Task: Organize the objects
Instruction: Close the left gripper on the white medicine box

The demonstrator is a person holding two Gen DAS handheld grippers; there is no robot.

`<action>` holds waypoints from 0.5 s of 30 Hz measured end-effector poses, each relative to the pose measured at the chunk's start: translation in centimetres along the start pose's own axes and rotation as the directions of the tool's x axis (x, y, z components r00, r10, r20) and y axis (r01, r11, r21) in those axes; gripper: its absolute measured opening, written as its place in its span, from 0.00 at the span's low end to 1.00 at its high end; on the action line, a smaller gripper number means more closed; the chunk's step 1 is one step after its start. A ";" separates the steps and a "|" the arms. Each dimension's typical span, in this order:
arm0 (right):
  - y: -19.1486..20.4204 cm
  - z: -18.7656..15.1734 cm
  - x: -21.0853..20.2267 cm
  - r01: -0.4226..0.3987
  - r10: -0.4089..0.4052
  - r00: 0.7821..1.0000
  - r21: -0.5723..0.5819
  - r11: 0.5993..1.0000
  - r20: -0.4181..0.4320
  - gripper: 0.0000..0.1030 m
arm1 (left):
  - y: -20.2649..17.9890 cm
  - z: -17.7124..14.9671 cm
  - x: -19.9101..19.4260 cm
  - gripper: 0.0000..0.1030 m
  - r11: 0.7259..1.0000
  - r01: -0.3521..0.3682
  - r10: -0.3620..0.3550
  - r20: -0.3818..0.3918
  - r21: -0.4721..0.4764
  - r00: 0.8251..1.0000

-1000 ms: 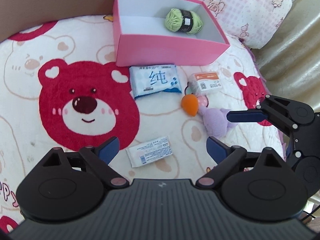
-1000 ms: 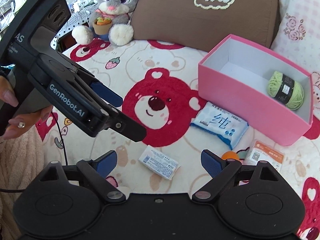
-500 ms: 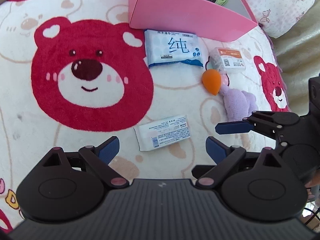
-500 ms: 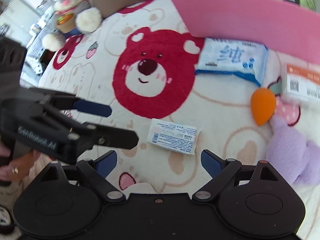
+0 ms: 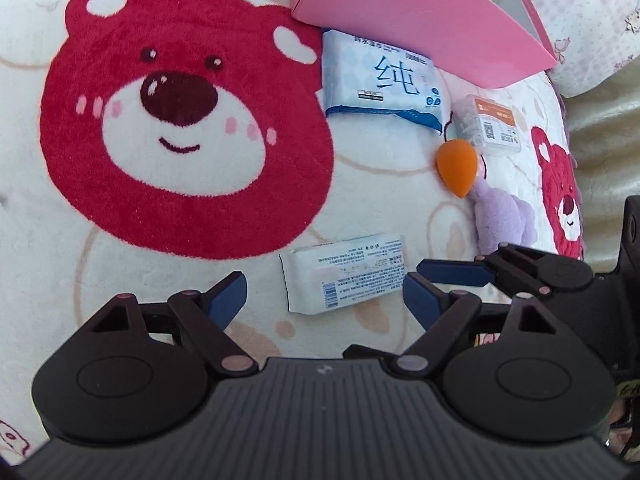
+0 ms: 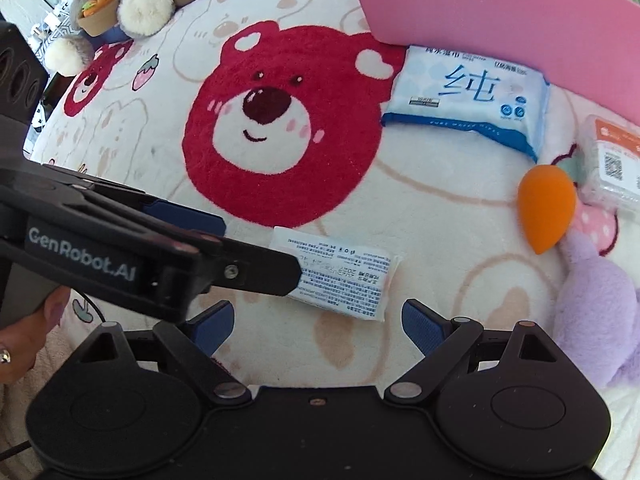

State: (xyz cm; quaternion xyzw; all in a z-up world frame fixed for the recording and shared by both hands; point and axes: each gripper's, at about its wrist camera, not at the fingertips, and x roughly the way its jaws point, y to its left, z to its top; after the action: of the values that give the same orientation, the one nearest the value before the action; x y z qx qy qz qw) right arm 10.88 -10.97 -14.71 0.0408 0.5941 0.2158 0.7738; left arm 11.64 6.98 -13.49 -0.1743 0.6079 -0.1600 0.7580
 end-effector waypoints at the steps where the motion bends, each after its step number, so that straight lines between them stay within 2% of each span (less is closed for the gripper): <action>1: -0.1 0.0 0.3 -0.003 0.003 1.000 0.011 1.000 -0.003 0.90 | 0.3 0.0 0.2 0.77 1.000 0.006 -0.006 0.004 -0.014 1.000; 7: -0.1 -0.1 1.3 0.015 -0.015 1.000 0.035 0.999 0.010 0.90 | 1.6 0.3 1.3 0.59 0.997 0.038 -0.037 0.015 -0.063 0.999; 15: 0.6 0.0 1.7 0.028 -0.029 0.999 0.016 0.999 0.017 0.90 | 2.0 0.3 2.0 0.45 0.992 0.078 -0.078 0.008 -0.099 0.997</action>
State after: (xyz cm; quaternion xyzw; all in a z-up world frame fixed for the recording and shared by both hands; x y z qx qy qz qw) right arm 11.09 -9.77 -16.08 0.0404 0.5897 0.1996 0.7815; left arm 12.39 7.81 -16.12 -0.2356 0.6062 -0.1587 0.7428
